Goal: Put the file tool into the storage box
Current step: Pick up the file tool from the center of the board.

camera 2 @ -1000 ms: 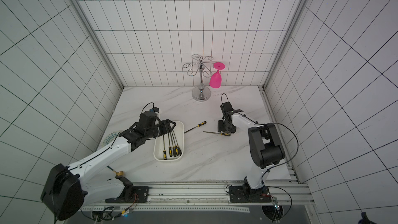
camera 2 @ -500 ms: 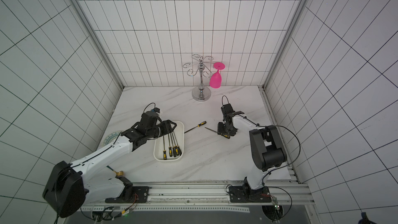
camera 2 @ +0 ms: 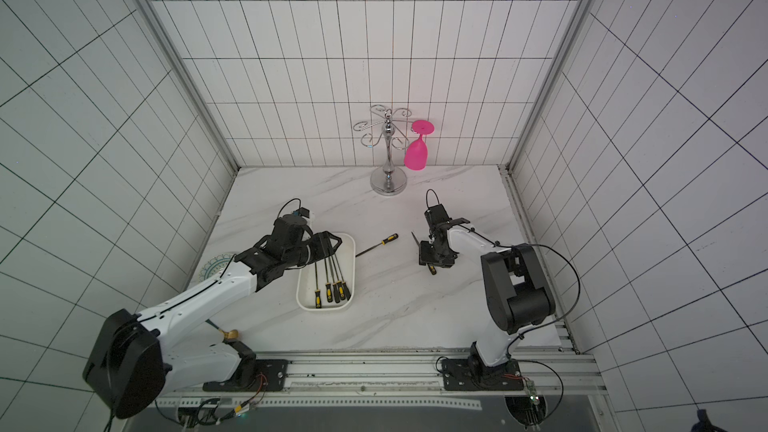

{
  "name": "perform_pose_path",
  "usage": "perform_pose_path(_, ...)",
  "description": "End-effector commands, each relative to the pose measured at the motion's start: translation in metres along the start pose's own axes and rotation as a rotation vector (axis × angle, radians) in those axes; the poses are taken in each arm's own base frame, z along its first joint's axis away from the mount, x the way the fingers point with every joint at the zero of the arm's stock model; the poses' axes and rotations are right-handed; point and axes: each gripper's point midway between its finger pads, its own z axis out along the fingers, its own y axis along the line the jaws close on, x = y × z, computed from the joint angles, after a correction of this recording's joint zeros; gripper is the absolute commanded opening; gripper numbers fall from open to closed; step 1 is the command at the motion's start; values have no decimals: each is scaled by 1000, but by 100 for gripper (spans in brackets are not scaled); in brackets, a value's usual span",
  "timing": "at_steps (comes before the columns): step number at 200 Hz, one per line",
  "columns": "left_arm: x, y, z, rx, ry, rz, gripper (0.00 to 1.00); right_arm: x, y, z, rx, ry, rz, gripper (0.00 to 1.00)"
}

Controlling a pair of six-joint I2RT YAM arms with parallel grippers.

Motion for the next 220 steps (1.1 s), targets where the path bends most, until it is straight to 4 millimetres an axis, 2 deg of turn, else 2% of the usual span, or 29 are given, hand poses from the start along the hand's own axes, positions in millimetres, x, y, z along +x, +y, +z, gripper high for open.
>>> perform_pose_path(1,-4,-9,-3,34,-18,7,63,25,7,3,-22,63,-8,57)
perform_pose_path(32,-6,-13,-2,40,-14,10,63,23,10,1,-26,65,-18,57)
perform_pose_path(80,-10,-17,-5,38,-13,27,63,-8,15,-12,-9,-16,-43,57)
perform_pose_path(134,-10,-17,-4,30,-16,21,63,-21,17,-1,6,-5,-66,57)
perform_pose_path(157,-11,-16,-6,28,-19,22,63,-22,17,3,-4,9,-59,57)
perform_pose_path(185,-12,-16,-5,25,-21,25,63,-11,18,10,-20,52,-40,57)
perform_pose_path(220,-9,-14,-1,21,-10,19,63,4,19,5,-44,67,-23,57)
